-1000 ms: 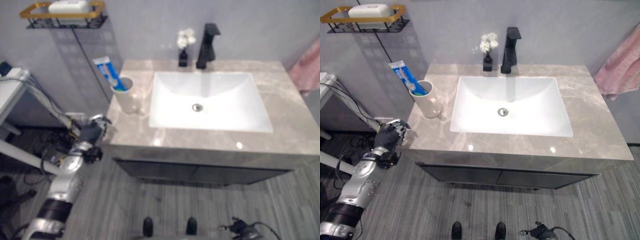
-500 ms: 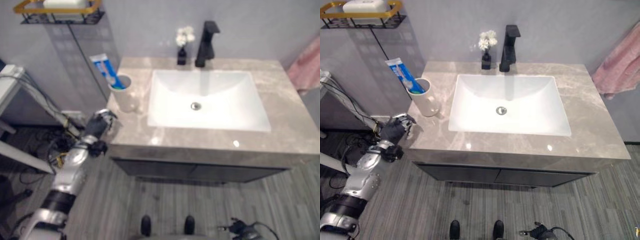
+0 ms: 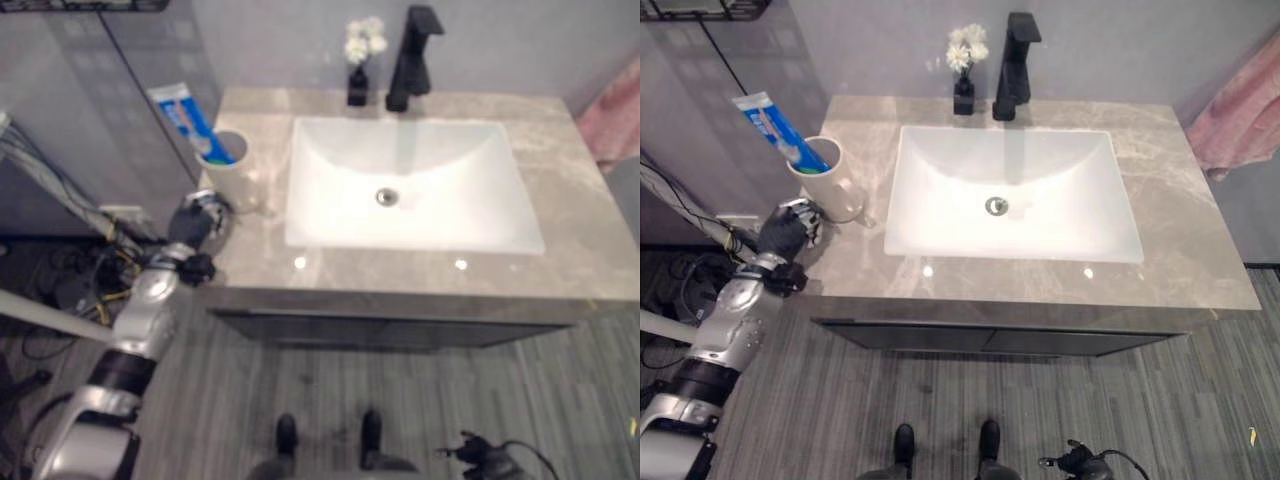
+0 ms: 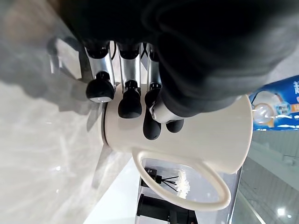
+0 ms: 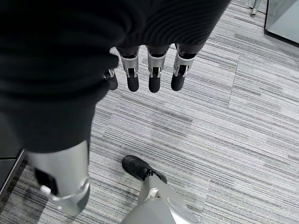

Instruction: Put brush and paste in cup on sink, flatten towel.

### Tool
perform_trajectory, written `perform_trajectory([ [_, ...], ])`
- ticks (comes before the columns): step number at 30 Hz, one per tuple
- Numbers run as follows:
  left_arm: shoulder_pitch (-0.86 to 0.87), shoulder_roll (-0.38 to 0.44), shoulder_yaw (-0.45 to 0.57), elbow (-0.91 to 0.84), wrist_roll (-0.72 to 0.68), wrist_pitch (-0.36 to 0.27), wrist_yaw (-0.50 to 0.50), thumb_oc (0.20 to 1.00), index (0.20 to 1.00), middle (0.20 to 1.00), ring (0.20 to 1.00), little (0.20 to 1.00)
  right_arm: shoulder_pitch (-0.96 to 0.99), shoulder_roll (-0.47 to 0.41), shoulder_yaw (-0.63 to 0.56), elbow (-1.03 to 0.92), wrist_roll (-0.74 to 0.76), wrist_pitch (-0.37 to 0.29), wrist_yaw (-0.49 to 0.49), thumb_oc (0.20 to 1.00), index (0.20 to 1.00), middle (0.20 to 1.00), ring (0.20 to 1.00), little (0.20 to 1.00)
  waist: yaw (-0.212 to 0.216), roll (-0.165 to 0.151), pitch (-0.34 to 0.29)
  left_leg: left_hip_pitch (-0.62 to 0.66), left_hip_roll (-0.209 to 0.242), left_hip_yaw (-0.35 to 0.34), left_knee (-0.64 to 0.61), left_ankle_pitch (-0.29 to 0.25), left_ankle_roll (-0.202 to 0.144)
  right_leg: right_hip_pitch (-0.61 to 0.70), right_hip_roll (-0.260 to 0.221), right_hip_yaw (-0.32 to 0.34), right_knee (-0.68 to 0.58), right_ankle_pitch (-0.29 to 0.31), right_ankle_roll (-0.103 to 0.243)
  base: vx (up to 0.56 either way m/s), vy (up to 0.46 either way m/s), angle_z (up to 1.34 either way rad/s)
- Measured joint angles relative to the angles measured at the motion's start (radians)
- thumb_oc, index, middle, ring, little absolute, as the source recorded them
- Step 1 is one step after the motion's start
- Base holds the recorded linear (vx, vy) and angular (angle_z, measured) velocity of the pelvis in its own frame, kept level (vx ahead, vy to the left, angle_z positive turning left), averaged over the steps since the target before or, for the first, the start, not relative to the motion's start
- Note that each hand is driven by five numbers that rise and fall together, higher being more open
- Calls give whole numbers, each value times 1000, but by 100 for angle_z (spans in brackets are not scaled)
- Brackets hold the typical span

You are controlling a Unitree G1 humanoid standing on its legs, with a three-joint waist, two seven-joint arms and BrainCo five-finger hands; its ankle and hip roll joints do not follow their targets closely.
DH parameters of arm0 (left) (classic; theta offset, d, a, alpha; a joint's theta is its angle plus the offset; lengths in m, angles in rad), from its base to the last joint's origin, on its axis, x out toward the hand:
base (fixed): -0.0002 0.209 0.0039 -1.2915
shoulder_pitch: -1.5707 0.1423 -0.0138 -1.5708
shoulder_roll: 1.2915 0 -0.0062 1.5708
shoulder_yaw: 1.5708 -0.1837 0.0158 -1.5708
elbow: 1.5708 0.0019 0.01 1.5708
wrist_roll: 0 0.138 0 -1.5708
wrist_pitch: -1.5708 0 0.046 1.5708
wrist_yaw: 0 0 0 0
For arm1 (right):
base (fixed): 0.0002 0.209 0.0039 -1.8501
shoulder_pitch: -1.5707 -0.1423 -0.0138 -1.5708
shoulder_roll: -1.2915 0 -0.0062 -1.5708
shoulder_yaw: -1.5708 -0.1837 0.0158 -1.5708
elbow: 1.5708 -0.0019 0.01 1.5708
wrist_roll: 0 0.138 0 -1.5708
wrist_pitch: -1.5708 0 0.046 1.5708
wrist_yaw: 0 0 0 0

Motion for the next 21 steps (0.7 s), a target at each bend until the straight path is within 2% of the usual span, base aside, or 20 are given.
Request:
perform_trajectory([
  [5, -52, 4, -16, 6, 0, -9, 20, 200, 200, 200, 200, 200, -29, 0, 2, -19, 1, 0, -1, 1000, 1000, 1000, 1000, 1000, -2, -7, 3, -29, -1, 2, 0, 1, -1, -32, 0, 4, 0, 4, -1, 10, 11, -2],
  [9, -137, 7, -21, 25, 0, -35, 55, 200, 200, 200, 200, 200, -49, 3, 37, -81, 2, -10, -2, 1000, 1000, 1000, 1000, 1000, -3, -25, 20, -62, 2, 16, 0, 5, -2, -72, 5, 20, 6, 14, -5, 25, 16, -10],
  [11, -192, 13, -21, 53, -1, -42, 78, 200, 200, 200, 200, 200, -69, 4, 44, -84, 3, -12, -3, 1000, 1000, 1000, 1000, 1000, -22, -37, 32, -69, 3, 25, 0, 5, -2, -85, 7, 27, 7, 15, -5, 33, 20, -12],
  [16, -302, 16, -18, 85, -1, -69, 128, 200, 200, 200, 200, 200, -92, 4, 60, -79, 3, -10, -5, 1000, 1000, 1000, 1000, 1000, -33, -51, 57, -103, 8, 40, 0, 6, -3, -126, 11, 47, 7, 22, -8, 32, 0, -10],
  [21, -274, 15, 2, 55, 0, -67, 128, 200, 200, 200, 200, 200, -95, 4, 58, -81, 2, -11, -5, 1000, 1000, 1000, 1000, 1000, -33, -51, 57, -97, 12, 45, 0, 6, -3, -125, 13, 53, 7, 22, -9, 11, -11, -6],
])
